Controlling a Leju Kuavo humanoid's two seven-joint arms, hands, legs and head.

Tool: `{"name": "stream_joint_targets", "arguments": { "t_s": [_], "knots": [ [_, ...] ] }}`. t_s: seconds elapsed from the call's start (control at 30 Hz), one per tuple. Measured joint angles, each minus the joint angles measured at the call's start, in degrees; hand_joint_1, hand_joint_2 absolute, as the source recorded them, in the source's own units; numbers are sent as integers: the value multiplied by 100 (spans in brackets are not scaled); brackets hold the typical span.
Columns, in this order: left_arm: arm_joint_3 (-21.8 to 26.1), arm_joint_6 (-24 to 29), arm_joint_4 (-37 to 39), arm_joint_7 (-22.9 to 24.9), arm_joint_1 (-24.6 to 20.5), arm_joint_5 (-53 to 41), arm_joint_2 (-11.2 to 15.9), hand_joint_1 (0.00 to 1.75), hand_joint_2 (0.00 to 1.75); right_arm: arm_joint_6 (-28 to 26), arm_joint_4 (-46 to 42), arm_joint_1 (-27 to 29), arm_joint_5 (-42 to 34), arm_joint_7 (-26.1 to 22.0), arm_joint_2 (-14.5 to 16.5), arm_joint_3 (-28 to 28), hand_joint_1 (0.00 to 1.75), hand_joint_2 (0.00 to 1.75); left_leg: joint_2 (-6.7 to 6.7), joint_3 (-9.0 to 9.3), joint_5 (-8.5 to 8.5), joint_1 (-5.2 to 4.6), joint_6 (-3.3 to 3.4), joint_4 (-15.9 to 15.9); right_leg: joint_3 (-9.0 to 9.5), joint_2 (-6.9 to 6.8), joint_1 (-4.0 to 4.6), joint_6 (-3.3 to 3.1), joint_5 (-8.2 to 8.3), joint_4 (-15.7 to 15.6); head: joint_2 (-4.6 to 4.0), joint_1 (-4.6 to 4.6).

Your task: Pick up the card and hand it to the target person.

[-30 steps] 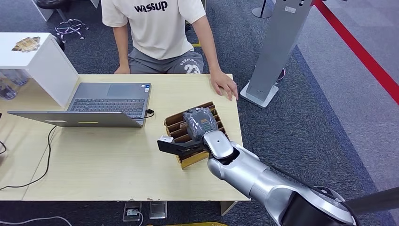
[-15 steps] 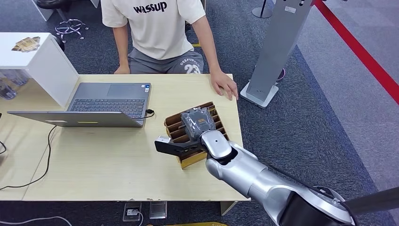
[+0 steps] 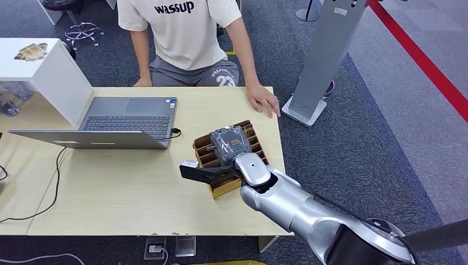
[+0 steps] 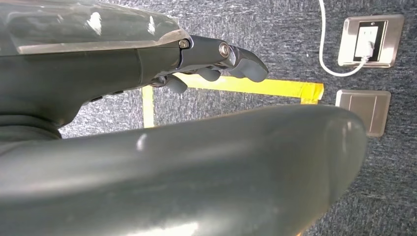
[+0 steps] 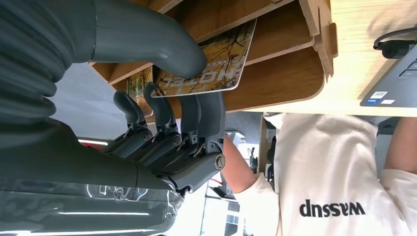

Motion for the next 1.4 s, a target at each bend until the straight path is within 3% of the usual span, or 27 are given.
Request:
{"name": "stream_joint_targets", "arguments": {
  "t_s": [0.43, 0.97, 1.17, 1.4],
  "knots": [
    [0, 44, 0, -11, 9, 86, 0, 0, 0, -61, -296, -58, -115, 259, -148, -113, 145, 175, 1, 2, 0, 0, 0, 0, 0, 1, 0, 0, 0, 0, 1, -1],
    [0, 48, 0, -44, 47, 183, 0, 0, 0, 32, -2784, 38, 203, 1008, -1068, -863, 145, 175, 2, 4, 0, 0, 0, 2, -1, 2, 0, 0, 0, -2, 1, -2],
    [0, 8, 0, -51, 41, 163, 0, 0, 0, -93, -3384, 179, 332, 849, -1232, -1018, 145, 175, 3, 4, 0, 0, 0, 1, 0, 3, 0, 0, 0, -1, 0, -3],
    [-4, -35, 0, 12, -14, 120, -1, 0, 0, -590, -3394, 298, 545, 387, -1279, -1117, 145, 175, 2, 2, 0, 0, 0, 1, 0, 2, 0, 0, 0, -1, 0, -1]
  ]
}}
